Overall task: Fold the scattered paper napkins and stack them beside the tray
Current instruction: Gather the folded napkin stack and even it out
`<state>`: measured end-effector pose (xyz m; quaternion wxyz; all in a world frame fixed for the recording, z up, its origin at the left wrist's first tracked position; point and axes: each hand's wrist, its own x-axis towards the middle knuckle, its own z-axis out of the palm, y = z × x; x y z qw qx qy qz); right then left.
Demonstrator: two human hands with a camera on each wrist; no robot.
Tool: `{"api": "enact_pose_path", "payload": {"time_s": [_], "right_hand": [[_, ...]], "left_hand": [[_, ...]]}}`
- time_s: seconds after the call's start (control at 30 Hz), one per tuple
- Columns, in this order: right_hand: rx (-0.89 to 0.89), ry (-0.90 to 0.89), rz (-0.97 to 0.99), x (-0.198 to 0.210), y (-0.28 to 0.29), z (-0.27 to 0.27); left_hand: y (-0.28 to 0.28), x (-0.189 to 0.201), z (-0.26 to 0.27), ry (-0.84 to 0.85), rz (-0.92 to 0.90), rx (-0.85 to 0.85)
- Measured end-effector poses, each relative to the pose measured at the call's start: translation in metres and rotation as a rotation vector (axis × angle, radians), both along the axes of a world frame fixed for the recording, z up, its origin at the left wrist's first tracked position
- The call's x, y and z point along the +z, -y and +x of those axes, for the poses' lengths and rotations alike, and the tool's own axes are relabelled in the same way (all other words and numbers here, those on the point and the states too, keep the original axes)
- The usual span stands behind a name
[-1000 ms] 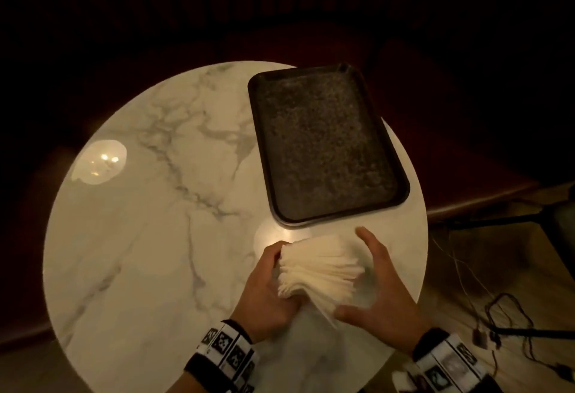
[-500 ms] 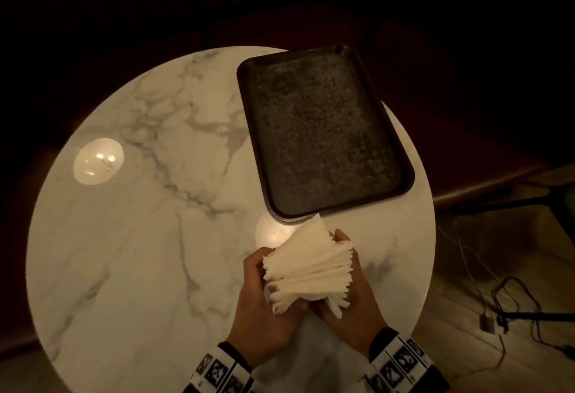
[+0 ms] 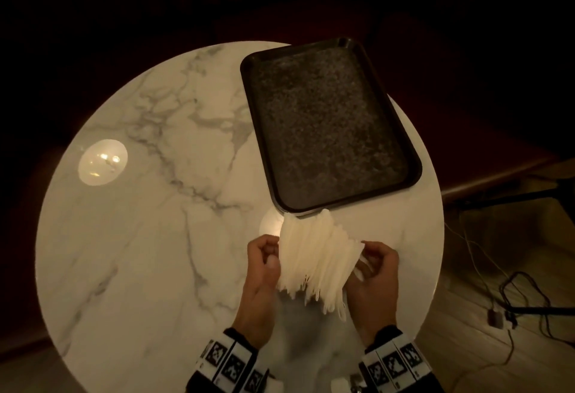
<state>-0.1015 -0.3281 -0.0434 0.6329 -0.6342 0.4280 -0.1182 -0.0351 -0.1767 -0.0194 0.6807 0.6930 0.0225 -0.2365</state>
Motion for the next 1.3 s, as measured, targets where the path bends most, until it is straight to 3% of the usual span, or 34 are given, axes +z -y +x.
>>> {"api": "enact_pose_path", "payload": {"time_s": [0.1, 0.23, 0.4, 0.57, 0.77, 0.87, 0.97, 1.1, 1.23, 1.3], "right_hand": [[-0.008, 0.015, -0.040, 0.007, -0.009, -0.005], [0.185, 0.081, 0.051, 0.014, -0.012, -0.022], [0.340, -0.015, -0.067, 0.009, -0.007, -0.046], [0.527, -0.119, -0.099, 0.001, -0.026, -0.050], [0.494, 0.053, -0.011, 0.003, -0.027, -0.024], [0.468, 0.171, -0.002, 0.012, -0.017, -0.015], [0.441, 0.156, -0.004, 0.013, -0.010, -0.023], [0.431, 0.097, 0.035, 0.021, -0.002, -0.032], [0.409, 0.072, -0.056, 0.016, 0.004, -0.029], [0.452, 0.018, -0.112, 0.016, 0.008, -0.028]], "left_hand": [[0.003, 0.004, 0.012, -0.007, 0.029, -0.041], [0.003, 0.006, 0.023, -0.133, 0.025, -0.108], [-0.009, 0.004, 0.015, -0.047, 0.193, -0.117], [-0.001, 0.015, 0.005, -0.027, 0.202, -0.207], [0.006, 0.021, 0.026, -0.030, 0.286, -0.072], [0.006, 0.021, 0.030, 0.001, 0.392, -0.113], [0.017, 0.030, 0.021, 0.013, 0.478, -0.268], [0.018, 0.029, 0.030, -0.035, 0.406, -0.095], [0.033, 0.031, 0.014, -0.078, 0.402, -0.263], [0.030, 0.027, 0.015, -0.059, 0.400, -0.191]]}}
